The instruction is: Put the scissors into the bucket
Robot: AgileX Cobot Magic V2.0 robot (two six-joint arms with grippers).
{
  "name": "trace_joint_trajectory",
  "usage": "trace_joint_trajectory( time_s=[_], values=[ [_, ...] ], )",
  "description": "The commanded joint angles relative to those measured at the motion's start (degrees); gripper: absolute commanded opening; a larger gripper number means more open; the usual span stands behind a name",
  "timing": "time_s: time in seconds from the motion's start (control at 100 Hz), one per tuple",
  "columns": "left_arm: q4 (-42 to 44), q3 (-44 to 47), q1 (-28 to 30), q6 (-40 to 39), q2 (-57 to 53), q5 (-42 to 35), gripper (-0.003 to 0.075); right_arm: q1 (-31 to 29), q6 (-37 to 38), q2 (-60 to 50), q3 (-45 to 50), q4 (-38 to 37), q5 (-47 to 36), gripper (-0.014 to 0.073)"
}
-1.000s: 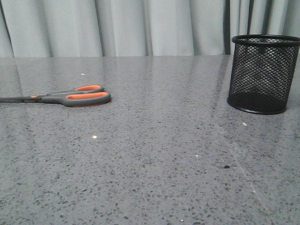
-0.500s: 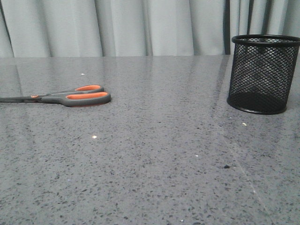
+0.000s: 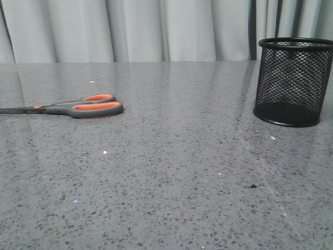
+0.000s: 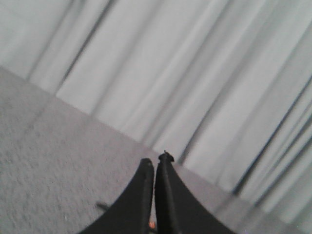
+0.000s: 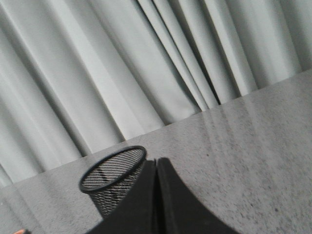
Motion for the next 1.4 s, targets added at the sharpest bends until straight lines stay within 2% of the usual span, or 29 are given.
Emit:
trace_joint_trajectory(
  time_s=[0.0, 0.14, 0.25, 0.32, 0.41, 0.47, 0.52, 0.65, 0.72, 0.87, 0.97, 1.18, 1.39],
  values=[
    [2.44, -5.16, -0.24, 0.18, 1.24, 7.46, -0.0020, -0.27, -0.33, 3.57, -7.41, -5.37, 2.58, -0.0057],
    [10.71, -13.64, -0.24, 3.78, 9.55, 18.32, -0.0018, -0.27, -0.33, 12.94, -18.41, -13.11, 15.27, -0.0057],
    [10.95, -20.64, -0.63, 15.87, 18.31, 22.41, 0.0006, -0.27, -0.44, 20.51, -26.02, -13.71, 22.01, -0.0057],
    [10.95, -25.27, -1.31, 21.29, 24.24, 24.70, 0.0091, -0.27, -1.39, 24.92, -30.14, -13.61, 25.70, -0.0055],
    [10.95, -30.92, -2.08, 25.63, 31.14, 27.56, 0.0283, -0.27, -4.16, 29.32, -34.66, -13.18, 30.28, -0.0025],
    [10.95, -34.49, -2.24, 26.42, 35.97, 29.25, 0.0405, -0.27, -5.06, 31.31, -36.79, -12.66, 31.76, 0.0052],
    [10.95, -37.53, -2.24, 27.88, 39.53, 31.81, 0.0452, -0.27, -5.66, 32.20, -37.89, -12.29, 32.25, 0.0147],
    [8.84, -47.11, -2.24, 37.85, 48.74, 42.46, 0.0426, -0.27, -5.72, 32.74, -39.00, -11.52, 31.88, 0.0440],
    [7.44, -52.27, -3.06, 42.67, 53.33, 46.49, 0.0412, -0.27, -5.72, 32.74, -39.00, -11.38, 31.77, 0.0514],
    [7.74, -63.07, -5.36, 55.37, 63.48, 57.16, 0.0407, 1.14, -5.72, 32.74, -39.00, -11.16, 31.64, 0.0519],
    [9.27, -69.15, -6.08, 60.85, 70.44, 63.71, 0.0407, 2.15, -5.72, 32.74, -39.00, -11.02, 31.52, 0.0519],
    [14.51, -75.57, -7.51, 68.01, 82.64, 62.23, 0.0407, 4.39, -5.72, 32.74, -39.00, -10.92, 31.15, 0.0519],
    [18.85, -78.29, -7.62, 68.16, 89.76, 65.34, 0.0407, 6.48, -5.72, 32.74, -39.00, -10.92, 31.15, 0.0519]
  ],
)
